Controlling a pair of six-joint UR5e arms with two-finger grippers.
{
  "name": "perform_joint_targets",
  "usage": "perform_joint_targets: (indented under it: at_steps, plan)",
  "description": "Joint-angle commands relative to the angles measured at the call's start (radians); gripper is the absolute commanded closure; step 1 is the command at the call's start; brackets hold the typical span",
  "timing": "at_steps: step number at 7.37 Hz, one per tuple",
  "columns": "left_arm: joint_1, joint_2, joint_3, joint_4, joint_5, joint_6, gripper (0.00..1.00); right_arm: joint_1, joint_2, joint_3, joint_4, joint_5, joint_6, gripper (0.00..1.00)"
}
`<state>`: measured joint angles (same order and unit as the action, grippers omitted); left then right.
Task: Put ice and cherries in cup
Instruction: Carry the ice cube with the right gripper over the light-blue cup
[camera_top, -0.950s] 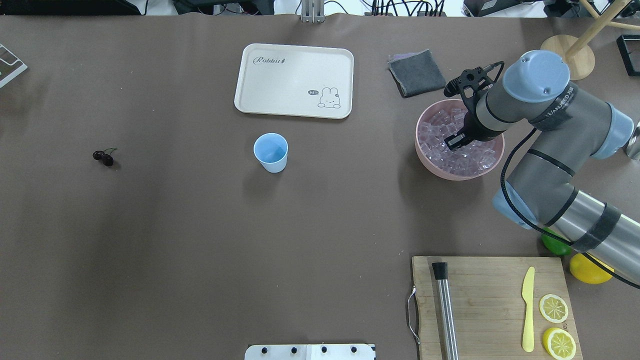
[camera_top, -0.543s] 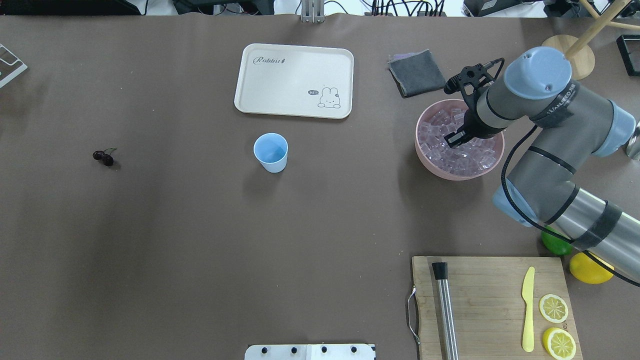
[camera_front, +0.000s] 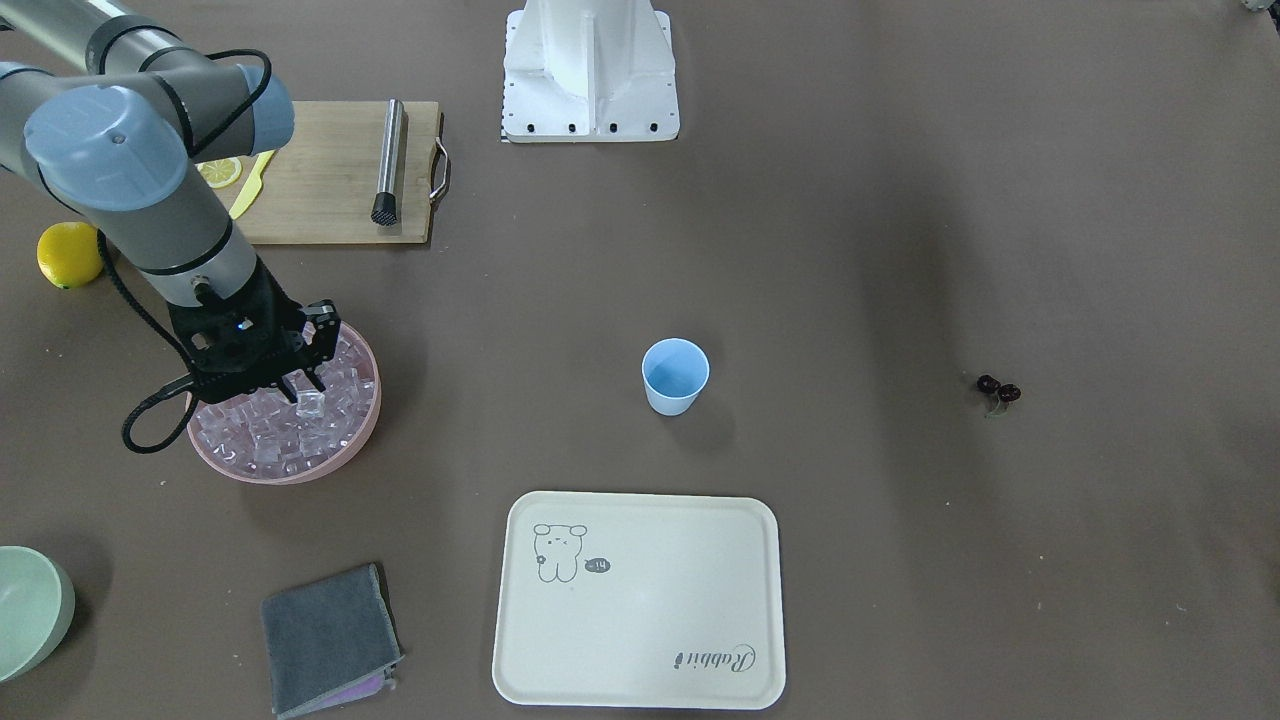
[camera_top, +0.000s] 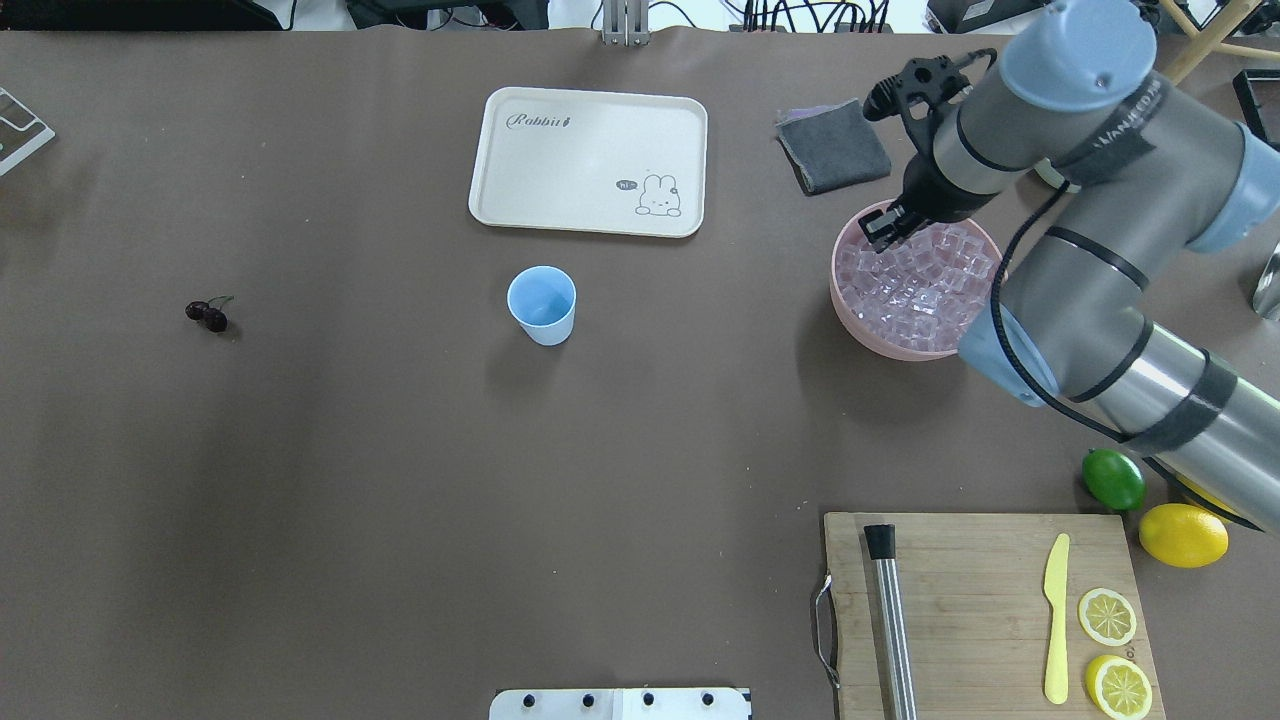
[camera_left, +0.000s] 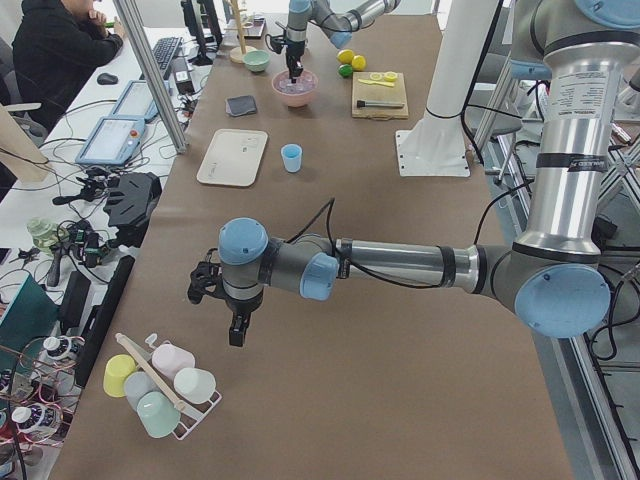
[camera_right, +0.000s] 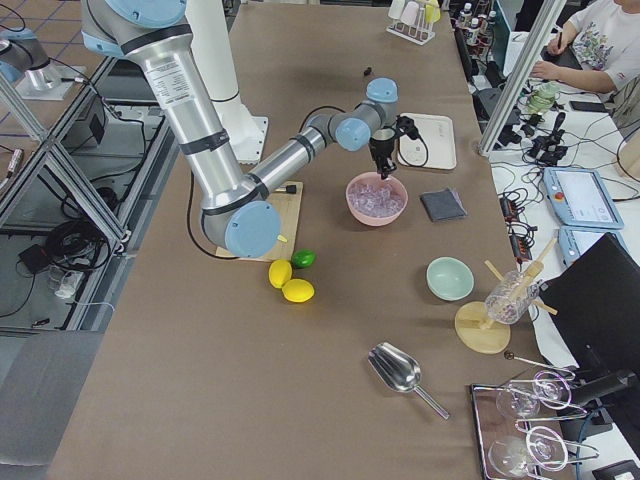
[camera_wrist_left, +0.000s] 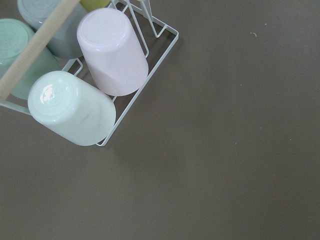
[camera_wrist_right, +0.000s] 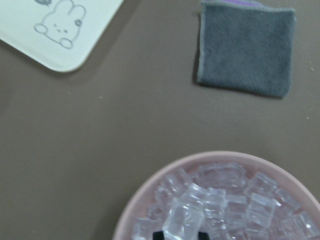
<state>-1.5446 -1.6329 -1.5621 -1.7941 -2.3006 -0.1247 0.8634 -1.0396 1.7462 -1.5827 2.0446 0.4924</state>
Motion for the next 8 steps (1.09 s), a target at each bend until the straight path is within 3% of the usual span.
perform_joint_targets:
  at_steps: [1,3,5,6,8]
  plan:
    - [0.0,-0.005,-0.003,-0.022,0.0,-0.004,0.02,-0.09,0.22,-0.01,-0.19,-0.036,0.135,1.0]
    - [0.001,-0.008,-0.001,-0.024,0.003,-0.003,0.02,-0.232,0.372,-0.103,-0.136,-0.156,0.312,1.0]
    - [0.001,-0.01,-0.01,-0.025,0.0,-0.004,0.02,-0.305,0.618,-0.483,0.002,-0.249,0.4,1.0]
    - [0.007,-0.015,-0.009,-0.025,0.003,-0.004,0.02,-0.32,0.627,-0.522,0.063,-0.267,0.403,1.0]
    - [0.009,-0.022,-0.007,-0.024,0.004,-0.006,0.02,-0.345,0.618,-0.551,0.067,-0.296,0.396,1.0]
